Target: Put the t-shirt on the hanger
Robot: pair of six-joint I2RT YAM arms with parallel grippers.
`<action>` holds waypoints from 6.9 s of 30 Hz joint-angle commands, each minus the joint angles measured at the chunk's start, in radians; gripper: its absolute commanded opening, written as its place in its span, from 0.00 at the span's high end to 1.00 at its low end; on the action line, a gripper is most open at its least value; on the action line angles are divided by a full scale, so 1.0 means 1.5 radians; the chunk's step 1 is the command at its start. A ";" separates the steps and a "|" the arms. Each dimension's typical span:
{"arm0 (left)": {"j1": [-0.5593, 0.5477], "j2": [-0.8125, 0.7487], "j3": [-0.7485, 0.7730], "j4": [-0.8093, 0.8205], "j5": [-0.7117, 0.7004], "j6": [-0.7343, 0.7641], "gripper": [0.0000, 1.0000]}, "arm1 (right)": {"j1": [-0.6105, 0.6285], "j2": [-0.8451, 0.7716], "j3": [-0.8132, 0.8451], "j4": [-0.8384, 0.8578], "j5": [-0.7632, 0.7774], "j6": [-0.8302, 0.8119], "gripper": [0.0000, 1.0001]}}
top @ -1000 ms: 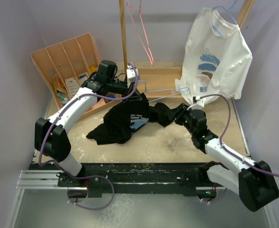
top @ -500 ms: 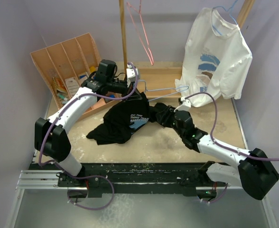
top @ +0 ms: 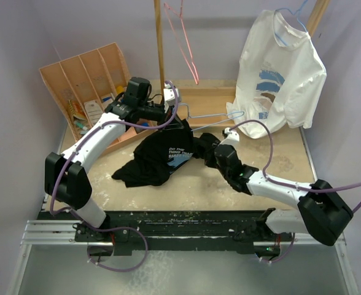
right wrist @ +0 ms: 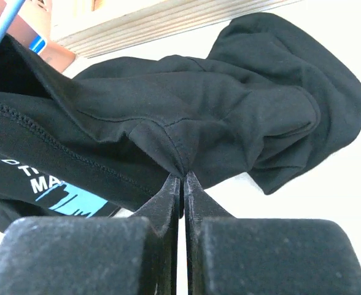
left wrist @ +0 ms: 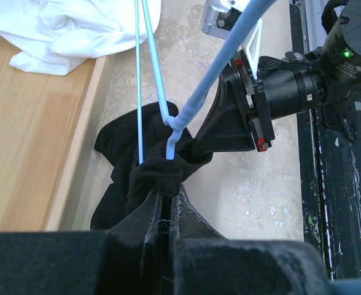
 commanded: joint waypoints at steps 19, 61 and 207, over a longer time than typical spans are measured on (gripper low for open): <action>0.021 -0.074 -0.020 -0.005 0.033 0.020 1.00 | -0.104 -0.210 0.007 -0.124 0.254 -0.085 1.00; 0.026 -0.051 -0.028 -0.053 0.012 0.077 1.00 | -0.272 -0.243 0.176 -0.094 0.183 -0.308 1.00; -0.058 0.139 0.383 -0.415 -0.040 0.523 1.00 | -0.326 0.102 0.636 -0.687 -0.699 -0.829 0.73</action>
